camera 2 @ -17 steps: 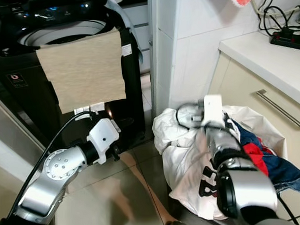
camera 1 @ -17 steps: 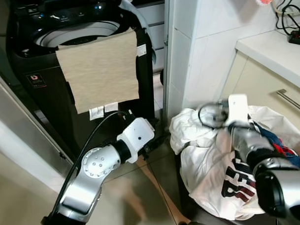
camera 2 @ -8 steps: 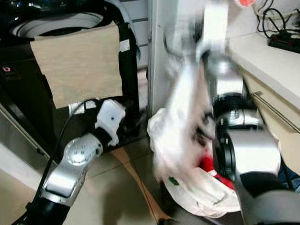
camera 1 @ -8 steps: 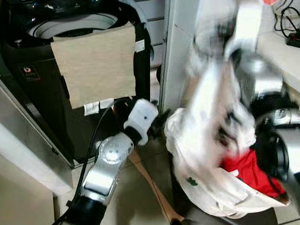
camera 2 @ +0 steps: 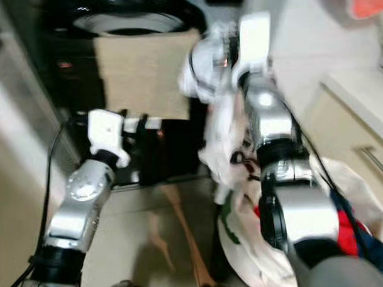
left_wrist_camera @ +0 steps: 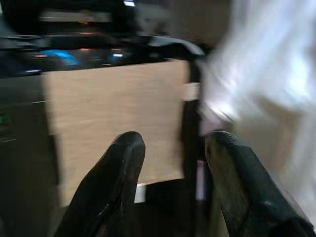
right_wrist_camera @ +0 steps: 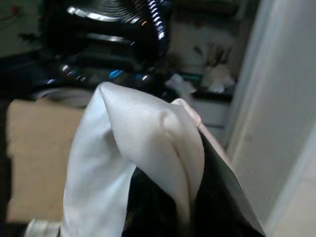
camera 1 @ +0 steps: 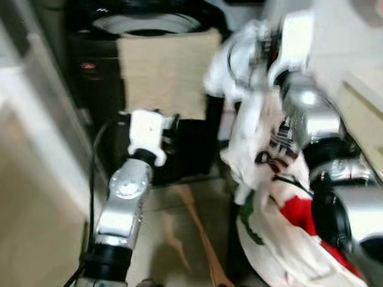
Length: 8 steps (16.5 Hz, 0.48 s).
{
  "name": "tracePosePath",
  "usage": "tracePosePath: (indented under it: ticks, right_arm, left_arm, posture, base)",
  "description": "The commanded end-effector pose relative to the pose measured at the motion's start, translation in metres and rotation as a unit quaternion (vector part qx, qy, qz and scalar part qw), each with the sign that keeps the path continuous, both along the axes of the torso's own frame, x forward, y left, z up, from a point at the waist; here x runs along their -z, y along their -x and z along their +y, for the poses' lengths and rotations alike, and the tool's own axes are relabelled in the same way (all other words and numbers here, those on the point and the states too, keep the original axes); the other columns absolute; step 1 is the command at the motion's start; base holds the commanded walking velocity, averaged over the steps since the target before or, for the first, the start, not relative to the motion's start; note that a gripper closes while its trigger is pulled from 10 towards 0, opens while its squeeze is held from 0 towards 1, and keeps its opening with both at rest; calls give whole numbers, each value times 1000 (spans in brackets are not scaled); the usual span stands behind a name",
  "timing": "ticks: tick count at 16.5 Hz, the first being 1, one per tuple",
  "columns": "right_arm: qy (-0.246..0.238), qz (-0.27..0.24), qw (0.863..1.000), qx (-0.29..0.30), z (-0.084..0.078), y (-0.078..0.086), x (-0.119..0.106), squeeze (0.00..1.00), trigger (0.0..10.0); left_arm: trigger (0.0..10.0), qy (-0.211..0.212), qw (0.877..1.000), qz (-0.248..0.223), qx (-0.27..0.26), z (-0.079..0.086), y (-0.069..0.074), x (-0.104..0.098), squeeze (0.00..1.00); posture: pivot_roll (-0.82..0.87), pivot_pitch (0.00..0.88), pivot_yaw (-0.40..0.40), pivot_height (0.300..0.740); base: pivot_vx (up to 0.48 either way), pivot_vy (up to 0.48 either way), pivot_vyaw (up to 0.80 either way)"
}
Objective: Clothes washing
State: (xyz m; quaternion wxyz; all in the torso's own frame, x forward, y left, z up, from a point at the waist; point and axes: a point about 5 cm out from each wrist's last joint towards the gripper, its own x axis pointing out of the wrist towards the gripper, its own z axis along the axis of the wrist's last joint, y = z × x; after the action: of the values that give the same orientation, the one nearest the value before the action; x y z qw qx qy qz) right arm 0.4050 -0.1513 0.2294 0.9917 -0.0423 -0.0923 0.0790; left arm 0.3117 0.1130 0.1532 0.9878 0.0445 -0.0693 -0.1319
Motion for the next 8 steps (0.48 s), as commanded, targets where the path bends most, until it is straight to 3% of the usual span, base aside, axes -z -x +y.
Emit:
tracePosePath:
  ticks: [1, 3, 6, 8]
  right_arm:
    - [3, -26, 1000, -3, 4, 2, -11, 0, 0]
    - [18, -28, 999, -2, 5, 3, -6, 27, 0]
    - [33, -2, 998, 62, -21, 6, 14, 0, 0]
    - [41, 30, 994, 94, -32, 9, 32, 0, 0]
  left_arm:
    - [10000, 6, 1000, 6, 0, -2, 1, 2, 0]
    - [10000, 5, 1000, 6, 4, -3, 1, 2, 0]
    - [10000, -22, 1000, -3, 4, -3, -2, 1, 0]
    - [10000, -29, 1000, -8, 9, -4, -2, -1, 0]
  posture:
    - [-36, 0, -68, 740]
    - [-38, 0, -66, 740]
    - [-42, 0, -57, 740]
    - [-44, 0, -50, 740]
  base:
    - [0, 0, 756]
    - [0, 0, 744]
    - [0, 0, 729]
    - [0, 0, 0]
